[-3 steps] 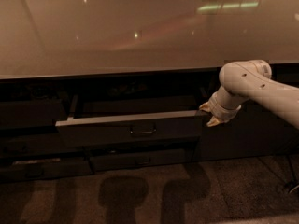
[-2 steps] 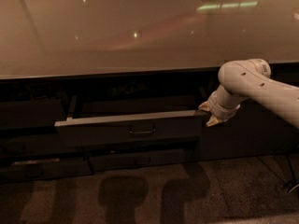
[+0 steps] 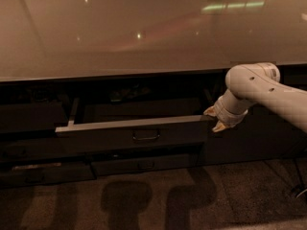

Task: Open top drawer

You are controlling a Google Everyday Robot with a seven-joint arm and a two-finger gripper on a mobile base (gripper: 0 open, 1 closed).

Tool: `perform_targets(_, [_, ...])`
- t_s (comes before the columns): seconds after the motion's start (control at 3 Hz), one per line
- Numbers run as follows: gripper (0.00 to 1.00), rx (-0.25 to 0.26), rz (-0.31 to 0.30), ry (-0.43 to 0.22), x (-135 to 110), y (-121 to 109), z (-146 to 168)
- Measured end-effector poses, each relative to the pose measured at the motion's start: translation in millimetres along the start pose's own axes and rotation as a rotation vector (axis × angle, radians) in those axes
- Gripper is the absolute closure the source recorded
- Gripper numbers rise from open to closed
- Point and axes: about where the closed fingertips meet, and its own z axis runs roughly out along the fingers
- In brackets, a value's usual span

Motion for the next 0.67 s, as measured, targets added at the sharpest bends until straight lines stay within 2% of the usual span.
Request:
perform_targets(0.33, [1.00,-0.001,-0.008,-0.006,-3.5,9.6,-1.8])
perform_targets(0.67, [1.00,-0.001,-0.008,-0.006,-3.5,9.6,-1.8])
